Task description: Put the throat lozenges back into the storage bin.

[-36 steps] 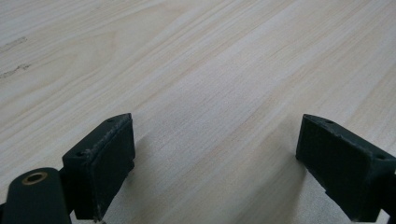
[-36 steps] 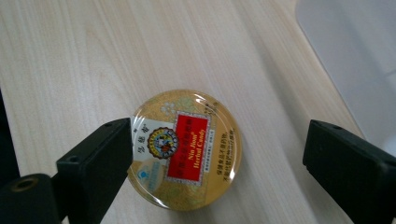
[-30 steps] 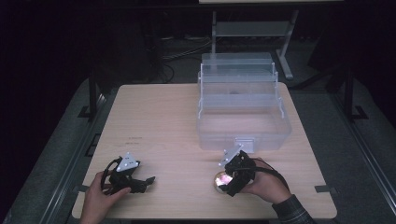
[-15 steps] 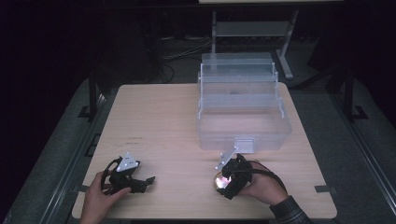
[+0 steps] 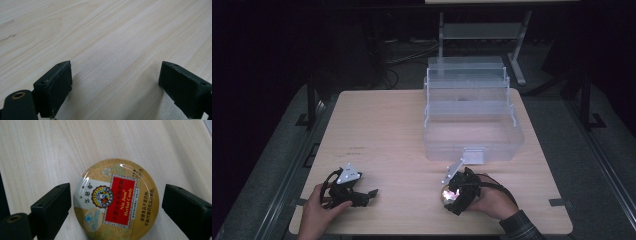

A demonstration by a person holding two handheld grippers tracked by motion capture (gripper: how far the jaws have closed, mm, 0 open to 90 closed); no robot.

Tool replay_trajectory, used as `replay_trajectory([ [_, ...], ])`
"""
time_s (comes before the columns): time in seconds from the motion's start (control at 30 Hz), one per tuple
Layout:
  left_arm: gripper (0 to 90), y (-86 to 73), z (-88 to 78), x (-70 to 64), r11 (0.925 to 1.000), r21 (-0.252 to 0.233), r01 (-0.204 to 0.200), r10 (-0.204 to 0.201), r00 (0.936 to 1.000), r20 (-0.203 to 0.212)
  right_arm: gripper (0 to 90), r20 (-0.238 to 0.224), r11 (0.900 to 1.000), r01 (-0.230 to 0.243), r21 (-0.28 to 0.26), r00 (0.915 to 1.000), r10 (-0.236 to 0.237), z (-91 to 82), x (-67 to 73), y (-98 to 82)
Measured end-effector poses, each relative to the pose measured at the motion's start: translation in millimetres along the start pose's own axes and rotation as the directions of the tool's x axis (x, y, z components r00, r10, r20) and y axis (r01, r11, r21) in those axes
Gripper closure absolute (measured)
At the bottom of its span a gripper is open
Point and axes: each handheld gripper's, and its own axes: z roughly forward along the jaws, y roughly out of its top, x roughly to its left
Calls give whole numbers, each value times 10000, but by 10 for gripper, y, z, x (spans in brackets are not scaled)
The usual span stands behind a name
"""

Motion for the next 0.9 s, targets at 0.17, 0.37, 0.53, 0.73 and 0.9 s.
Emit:
replay_trajectory([
  [0.17,108,0,0,0,10000,0,-4,4,10000,1,85,6,9999,48,103,10000,-48,25,5,-2],
  [0.37,108,0,0,0,10000,-1,0,0,10000,0,89,49,9997,51,232,10000,-52,39,5,-8],
  [0.53,108,0,0,0,10000,0,-1,1,10000,0,130,29,9995,134,293,9999,-135,47,13,-9],
  [0.73,108,0,0,0,10000,1,-7,7,10000,0,146,13,9993,149,353,9999,-149,50,13,-13],
  [0.9,108,0,0,0,10000,-1,-2,2,10000,-1,167,57,9992,149,375,9999,-151,51,15,-16],
])
